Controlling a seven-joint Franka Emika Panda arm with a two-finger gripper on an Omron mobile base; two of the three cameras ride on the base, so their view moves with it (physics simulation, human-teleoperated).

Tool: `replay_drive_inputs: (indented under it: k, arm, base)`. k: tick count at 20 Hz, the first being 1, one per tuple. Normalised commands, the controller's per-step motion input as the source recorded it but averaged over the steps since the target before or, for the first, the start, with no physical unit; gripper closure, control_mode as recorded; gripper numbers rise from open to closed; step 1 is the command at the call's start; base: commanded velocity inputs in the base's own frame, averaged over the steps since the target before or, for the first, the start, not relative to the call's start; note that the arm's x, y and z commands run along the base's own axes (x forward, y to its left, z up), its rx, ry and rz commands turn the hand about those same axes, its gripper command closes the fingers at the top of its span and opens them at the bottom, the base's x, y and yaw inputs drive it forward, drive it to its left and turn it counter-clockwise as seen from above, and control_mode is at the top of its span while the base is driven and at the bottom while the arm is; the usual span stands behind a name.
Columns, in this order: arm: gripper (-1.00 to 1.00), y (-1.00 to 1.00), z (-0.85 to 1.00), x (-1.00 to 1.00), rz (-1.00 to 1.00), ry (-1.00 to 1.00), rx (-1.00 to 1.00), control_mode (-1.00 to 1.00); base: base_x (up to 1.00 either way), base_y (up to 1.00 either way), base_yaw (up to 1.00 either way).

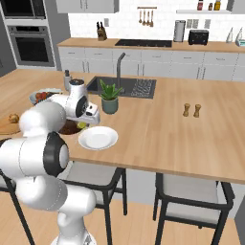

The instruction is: Pick the chicken drumstick and lemon wedge from their plates and place them in the bowl. Then put the bowl in the fridge.

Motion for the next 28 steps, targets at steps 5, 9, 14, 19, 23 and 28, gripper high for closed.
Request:
replay_drive_inputs:
  k: [5, 9, 14, 19, 23, 28]
  arm:
    - [1.00, 0.79, 0.55, 0.46, 0.00, 0.09, 0.00, -1.00]
    - [1.00, 0.43, -0.07, 0.59, -0.01, 0.09, 0.00, -1.00]
    - [1.00, 0.49, -0.49, 0.57, 0.00, 0.00, 0.00, -1.00]
    - [1.00, 0.41, -0.56, 0.36, 0.00, 0.06, 0.04, -1.00]
    - [1.00, 0.13, -0.28, 0.48, -0.01, 0.00, 0.00, -1.00]
    - [1.00, 0.14, -0.28, 0.26, -0.02, 0.00, 0.00, -1.00]
  base:
    - [0.00, 0.00, 0.00]
    - [0.00, 0.00, 0.00]
    - [0.00, 0.00, 0.00]
    - [0.00, 0.00, 0.00]
    - [0.00, 0.00, 0.00]
    - [0.00, 0.00, 0.00]
